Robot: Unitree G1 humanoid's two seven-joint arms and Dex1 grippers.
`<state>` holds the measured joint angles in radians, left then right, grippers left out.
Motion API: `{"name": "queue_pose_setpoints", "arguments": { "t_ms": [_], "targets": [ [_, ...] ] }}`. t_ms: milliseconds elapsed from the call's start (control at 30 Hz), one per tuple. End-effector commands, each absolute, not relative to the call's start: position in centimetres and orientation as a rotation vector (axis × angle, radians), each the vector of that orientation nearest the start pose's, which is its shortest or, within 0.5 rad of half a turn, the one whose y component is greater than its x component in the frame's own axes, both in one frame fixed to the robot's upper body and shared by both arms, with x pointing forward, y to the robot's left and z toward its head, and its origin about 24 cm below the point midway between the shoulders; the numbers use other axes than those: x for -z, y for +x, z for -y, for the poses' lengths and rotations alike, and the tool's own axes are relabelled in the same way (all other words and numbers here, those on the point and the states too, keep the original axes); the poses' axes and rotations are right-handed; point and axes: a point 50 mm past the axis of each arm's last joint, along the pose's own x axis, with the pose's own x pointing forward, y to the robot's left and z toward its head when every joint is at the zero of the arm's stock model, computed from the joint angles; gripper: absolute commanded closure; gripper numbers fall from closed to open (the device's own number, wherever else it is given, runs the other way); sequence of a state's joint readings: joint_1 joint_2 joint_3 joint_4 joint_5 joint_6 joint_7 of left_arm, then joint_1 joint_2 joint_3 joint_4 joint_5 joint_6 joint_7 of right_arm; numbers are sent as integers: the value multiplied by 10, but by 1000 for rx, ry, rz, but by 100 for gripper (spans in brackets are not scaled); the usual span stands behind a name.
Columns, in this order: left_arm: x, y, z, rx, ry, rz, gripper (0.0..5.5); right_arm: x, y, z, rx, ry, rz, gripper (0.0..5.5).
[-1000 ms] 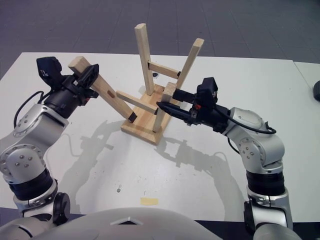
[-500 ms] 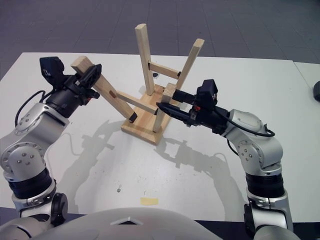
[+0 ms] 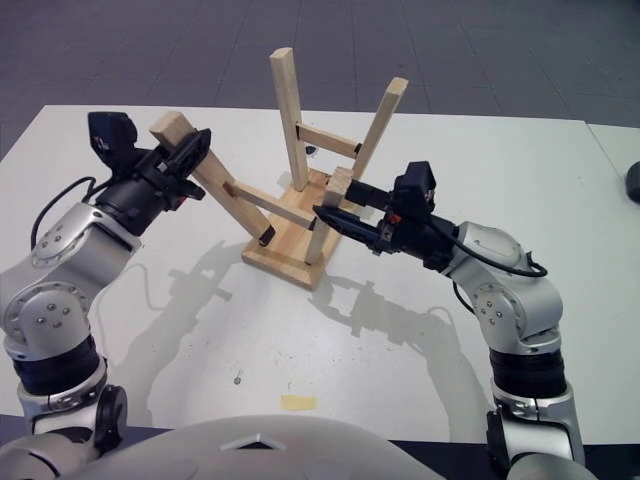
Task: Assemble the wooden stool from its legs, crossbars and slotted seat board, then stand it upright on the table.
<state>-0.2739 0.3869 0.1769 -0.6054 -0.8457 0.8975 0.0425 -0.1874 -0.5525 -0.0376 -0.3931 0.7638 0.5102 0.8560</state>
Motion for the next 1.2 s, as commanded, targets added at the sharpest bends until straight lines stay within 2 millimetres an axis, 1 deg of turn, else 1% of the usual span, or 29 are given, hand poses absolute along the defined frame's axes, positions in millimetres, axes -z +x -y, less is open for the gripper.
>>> {"name": "queue_pose_setpoints", "arguments": {
  "t_ms": [33,100,233,333,467,533,600,633,667,700,733,767,800,833,867,933,1000,1033,1067,1133,1200],
  "targets": [
    [-162,253,-178,325,-97,-159,448,-149,238,157,-1173,104,2,335],
    [-158,252,-174,335,-93,-171,448,-149,238,156,-1176,98,2,335],
    [-155,251,-160,378,-119,-173,448,-148,236,154,-1195,59,-7,336],
    [-157,254,-163,361,-114,-161,448,-141,232,155,-1240,-100,-76,342],
    [-160,257,-176,322,-106,-155,448,-132,235,158,-1204,-232,-131,345],
    [-159,257,-174,337,-94,-158,448,-129,238,155,-1172,-271,-149,345],
    [-159,255,-167,368,-96,-160,448,-130,239,152,-1168,-276,-147,345],
    [-158,255,-165,375,-91,-163,448,-134,240,152,-1169,-249,-136,345],
    [-157,255,-164,378,-92,-164,448,-139,241,152,-1168,-228,-126,309],
    [-157,255,-165,375,-86,-164,448,-144,242,153,-1167,-212,-117,298],
    [-157,255,-166,369,-79,-163,448,-148,243,153,-1168,-202,-112,317],
    [-157,256,-167,365,-75,-162,448,-153,244,154,-1170,-191,-106,319],
    [-157,257,-167,362,-75,-160,448,-157,244,154,-1176,-176,-101,341],
    [-157,258,-167,366,-75,-157,448,-161,245,153,-1187,-145,-96,308],
    [-158,258,-166,370,-73,-154,448,-169,244,154,-1202,-77,-76,303],
    [-158,259,-167,374,-73,-150,448,-185,244,155,-1236,77,-27,267],
    [-157,260,-169,382,-72,-154,448,-213,245,160,-1286,293,64,237],
    [-156,260,-170,399,-62,-156,448,-229,251,167,-1264,392,138,218],
    [-155,260,-170,417,-56,-157,448,-241,258,175,-1219,455,192,204],
    [-151,260,-171,430,-26,-171,448,-256,268,183,-1148,518,252,171],
    [-147,261,-171,452,-4,-181,447,-264,274,183,-1127,549,270,142]
  ]
}}
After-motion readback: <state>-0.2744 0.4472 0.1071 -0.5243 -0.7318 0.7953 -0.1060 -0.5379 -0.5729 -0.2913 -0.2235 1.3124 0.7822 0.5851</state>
